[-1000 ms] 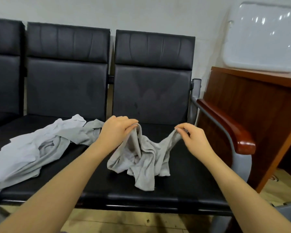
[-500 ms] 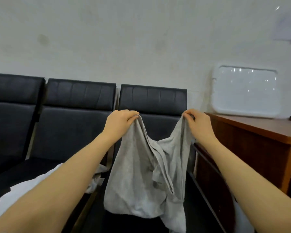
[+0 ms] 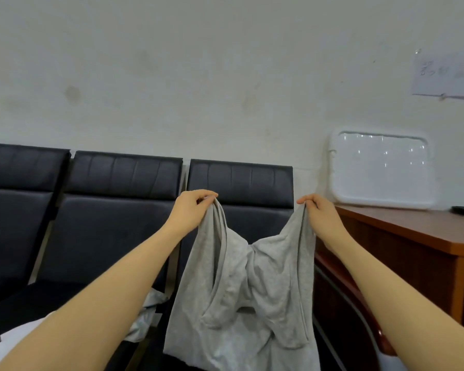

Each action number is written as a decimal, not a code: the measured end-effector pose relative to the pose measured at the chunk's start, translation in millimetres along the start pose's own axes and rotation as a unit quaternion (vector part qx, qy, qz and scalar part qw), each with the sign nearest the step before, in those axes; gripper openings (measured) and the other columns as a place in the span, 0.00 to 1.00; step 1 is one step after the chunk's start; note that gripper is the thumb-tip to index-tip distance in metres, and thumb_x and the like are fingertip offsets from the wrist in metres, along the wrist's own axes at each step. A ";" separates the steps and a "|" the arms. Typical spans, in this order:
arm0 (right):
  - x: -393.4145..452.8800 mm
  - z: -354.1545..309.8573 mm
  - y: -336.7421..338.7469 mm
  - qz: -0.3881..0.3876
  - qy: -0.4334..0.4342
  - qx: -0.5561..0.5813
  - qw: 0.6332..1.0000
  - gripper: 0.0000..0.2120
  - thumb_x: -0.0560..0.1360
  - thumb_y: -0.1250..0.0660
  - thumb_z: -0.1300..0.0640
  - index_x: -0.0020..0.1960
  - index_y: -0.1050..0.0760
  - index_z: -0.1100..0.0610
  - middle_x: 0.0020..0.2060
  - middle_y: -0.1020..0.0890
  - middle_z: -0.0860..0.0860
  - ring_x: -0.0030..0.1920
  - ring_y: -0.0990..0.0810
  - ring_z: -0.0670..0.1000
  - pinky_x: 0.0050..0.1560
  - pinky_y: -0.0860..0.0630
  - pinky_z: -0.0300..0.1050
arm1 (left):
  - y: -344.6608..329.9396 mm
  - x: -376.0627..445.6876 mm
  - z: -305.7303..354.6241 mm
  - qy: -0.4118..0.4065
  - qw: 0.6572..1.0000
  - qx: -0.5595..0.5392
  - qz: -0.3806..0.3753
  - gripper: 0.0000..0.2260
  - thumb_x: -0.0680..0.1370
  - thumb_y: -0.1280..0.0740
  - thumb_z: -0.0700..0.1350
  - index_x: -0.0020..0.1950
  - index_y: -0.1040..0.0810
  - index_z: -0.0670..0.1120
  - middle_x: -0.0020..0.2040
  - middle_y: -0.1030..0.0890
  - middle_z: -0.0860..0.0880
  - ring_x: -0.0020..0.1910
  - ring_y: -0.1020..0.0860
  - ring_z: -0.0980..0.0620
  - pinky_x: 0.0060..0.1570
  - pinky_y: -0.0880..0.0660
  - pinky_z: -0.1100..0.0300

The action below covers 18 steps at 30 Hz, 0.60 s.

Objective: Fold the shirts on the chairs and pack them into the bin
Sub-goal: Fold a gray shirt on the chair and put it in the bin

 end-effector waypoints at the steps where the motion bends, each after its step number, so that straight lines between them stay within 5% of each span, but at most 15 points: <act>1: -4.0 4.9 -1.5 -0.006 -0.010 0.003 1.000 0.10 0.81 0.44 0.60 0.52 0.24 0.58 0.50 0.23 0.50 0.52 0.28 0.47 0.53 0.36 0.40 | -1.0 -2.2 -4.8 0.013 1.000 -0.013 -0.005 0.09 0.79 0.36 0.44 0.55 0.18 0.48 0.50 0.18 0.54 0.51 0.23 0.59 0.56 0.27 0.61; 7: -22.5 32.0 -3.5 -0.014 0.028 -0.087 0.996 0.04 0.75 0.32 0.61 0.49 0.20 0.58 0.48 0.19 0.51 0.51 0.23 0.49 0.52 0.31 0.40 | -6.3 -14.1 -27.7 0.049 0.998 0.046 0.016 0.07 0.75 0.30 0.48 0.46 0.16 0.45 0.40 0.19 0.55 0.42 0.23 0.62 0.46 0.29 0.66; 12: -24.4 48.3 -7.8 -0.047 0.018 -0.171 0.984 0.06 0.76 0.33 0.61 0.50 0.19 0.60 0.48 0.18 0.53 0.51 0.22 0.50 0.51 0.33 0.37 | -13.8 -17.9 -43.2 0.011 0.974 0.216 -0.062 0.12 0.79 0.35 0.43 0.60 0.21 0.41 0.58 0.21 0.45 0.58 0.24 0.49 0.58 0.31 0.60; 18: -28.8 70.1 -19.7 -0.080 -0.011 -0.208 0.975 0.03 0.78 0.37 0.62 0.47 0.25 0.59 0.43 0.22 0.52 0.42 0.25 0.48 0.38 0.33 0.34 | -20.9 -25.4 -68.1 -0.063 0.888 0.445 -0.099 0.09 0.82 0.41 0.44 0.56 0.24 0.43 0.53 0.24 0.45 0.48 0.24 0.45 0.45 0.31 0.56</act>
Point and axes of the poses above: each hand's wrist, its own x-axis towards the middle knuckle, its own y-axis out of the back of the hand, z = x × y, the point moved 3 cm from there along x, towards the middle knuckle
